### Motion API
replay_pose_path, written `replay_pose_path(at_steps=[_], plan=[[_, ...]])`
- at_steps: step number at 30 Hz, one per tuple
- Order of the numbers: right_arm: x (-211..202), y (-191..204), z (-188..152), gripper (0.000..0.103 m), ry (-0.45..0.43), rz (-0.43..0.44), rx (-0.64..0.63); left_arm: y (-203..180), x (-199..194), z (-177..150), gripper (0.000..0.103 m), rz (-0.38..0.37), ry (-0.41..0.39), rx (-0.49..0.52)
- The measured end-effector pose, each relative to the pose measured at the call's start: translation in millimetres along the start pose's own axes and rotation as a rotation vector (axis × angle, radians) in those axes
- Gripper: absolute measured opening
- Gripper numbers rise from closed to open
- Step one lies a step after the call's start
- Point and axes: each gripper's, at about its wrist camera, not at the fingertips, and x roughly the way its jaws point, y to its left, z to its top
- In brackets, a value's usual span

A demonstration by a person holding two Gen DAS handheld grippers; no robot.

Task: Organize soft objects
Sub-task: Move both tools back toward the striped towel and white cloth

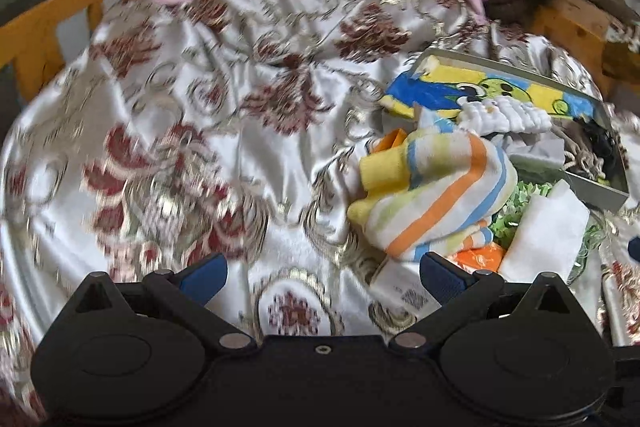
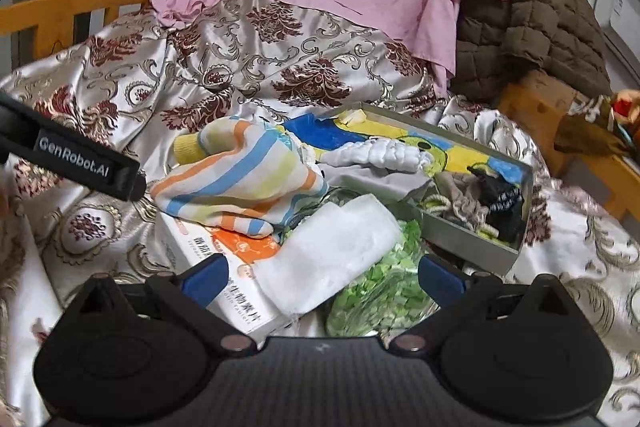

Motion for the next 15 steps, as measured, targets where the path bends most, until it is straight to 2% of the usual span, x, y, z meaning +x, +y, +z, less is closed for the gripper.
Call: replay_pose_path(at_steps=[3,7,15], plan=[[7,-4,1,0.103,-0.005,-0.008,-0.009,-3,3,7,0.102,-0.001,-0.034,0.049],[14,-11,2,0.103,-0.027,-0.018,-0.019,-7,5,20,0.102,-0.051,-0.072,0.116],[32,-29,4,0.103,-0.043,-0.024,-0.003,-20,8,31,0.102,-0.126,-0.266,0.321]])
